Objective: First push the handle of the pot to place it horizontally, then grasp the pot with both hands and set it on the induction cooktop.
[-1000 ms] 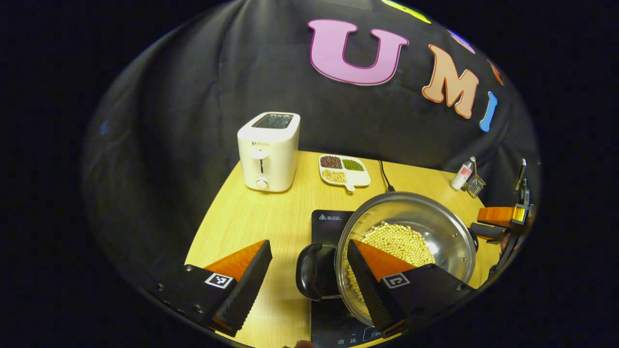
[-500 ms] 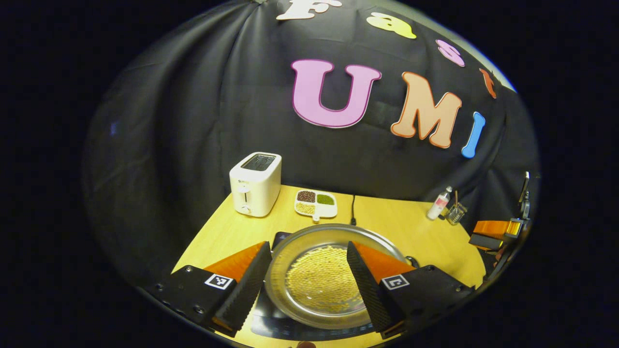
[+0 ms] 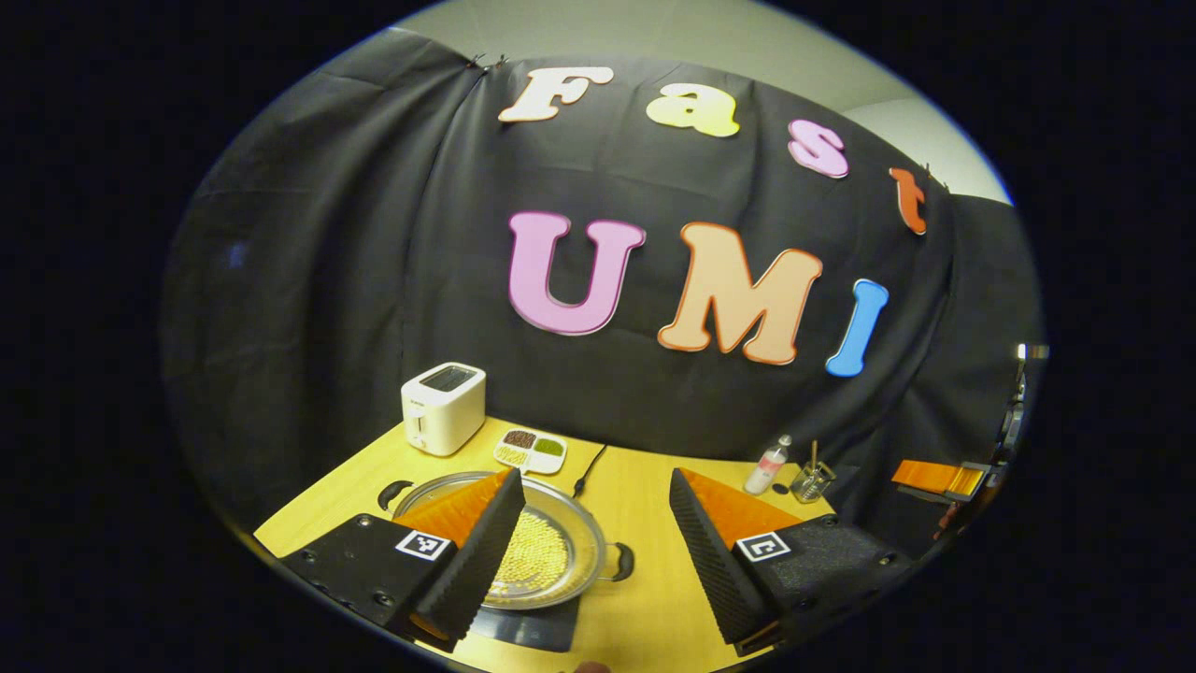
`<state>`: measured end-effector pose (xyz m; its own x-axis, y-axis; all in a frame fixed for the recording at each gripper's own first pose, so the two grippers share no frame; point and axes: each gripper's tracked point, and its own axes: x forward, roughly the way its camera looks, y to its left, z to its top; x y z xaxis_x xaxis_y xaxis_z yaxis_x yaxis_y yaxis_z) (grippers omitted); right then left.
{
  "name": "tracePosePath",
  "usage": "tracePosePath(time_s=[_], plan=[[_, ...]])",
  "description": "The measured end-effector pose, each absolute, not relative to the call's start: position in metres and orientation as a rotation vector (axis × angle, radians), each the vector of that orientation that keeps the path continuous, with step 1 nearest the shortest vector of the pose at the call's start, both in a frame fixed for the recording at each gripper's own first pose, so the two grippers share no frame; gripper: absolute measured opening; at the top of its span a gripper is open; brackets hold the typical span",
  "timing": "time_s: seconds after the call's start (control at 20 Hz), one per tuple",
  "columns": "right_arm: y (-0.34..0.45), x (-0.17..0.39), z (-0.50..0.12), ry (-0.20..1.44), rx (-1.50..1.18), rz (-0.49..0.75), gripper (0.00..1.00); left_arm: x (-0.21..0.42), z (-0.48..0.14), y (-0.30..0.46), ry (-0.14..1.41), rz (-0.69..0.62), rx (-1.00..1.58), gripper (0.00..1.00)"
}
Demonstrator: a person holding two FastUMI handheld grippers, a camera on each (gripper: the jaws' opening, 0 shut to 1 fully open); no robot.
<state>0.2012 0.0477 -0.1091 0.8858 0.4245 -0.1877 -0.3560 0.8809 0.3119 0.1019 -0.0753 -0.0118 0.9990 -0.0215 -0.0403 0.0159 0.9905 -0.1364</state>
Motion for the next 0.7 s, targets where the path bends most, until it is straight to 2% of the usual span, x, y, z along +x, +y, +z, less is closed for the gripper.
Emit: tracePosePath(time_s=[0.25, 0.4, 0.45, 0.5, 0.6, 0.65, 0.7], plan=[[0.014, 0.185, -0.059, 0.157, 0.120, 0.389, 0.91, 0.076, 0.028, -0.091, -0.085, 0.102, 0.027, 0.91], [-0.003, 0.176, -0.036, 0.110, 0.091, 0.357, 0.91, 0.069, 0.041, -0.104, -0.133, 0.132, 0.088, 0.99], [-0.009, 0.175, -0.033, 0.104, 0.083, 0.343, 0.91, 0.066, 0.045, -0.107, -0.148, 0.137, 0.107, 0.91], [-0.012, 0.174, -0.031, 0.099, 0.081, 0.337, 0.91, 0.064, 0.049, -0.112, -0.164, 0.130, 0.119, 0.95], [-0.016, 0.172, -0.028, 0.095, 0.091, 0.332, 0.92, 0.062, 0.053, -0.129, -0.183, 0.100, 0.127, 0.92], [-0.020, 0.173, -0.031, 0.099, 0.093, 0.330, 0.92, 0.063, 0.053, -0.134, -0.187, 0.090, 0.131, 0.95], [-0.025, 0.173, -0.031, 0.099, 0.092, 0.327, 0.92, 0.062, 0.053, -0.139, -0.188, 0.082, 0.137, 0.93]])
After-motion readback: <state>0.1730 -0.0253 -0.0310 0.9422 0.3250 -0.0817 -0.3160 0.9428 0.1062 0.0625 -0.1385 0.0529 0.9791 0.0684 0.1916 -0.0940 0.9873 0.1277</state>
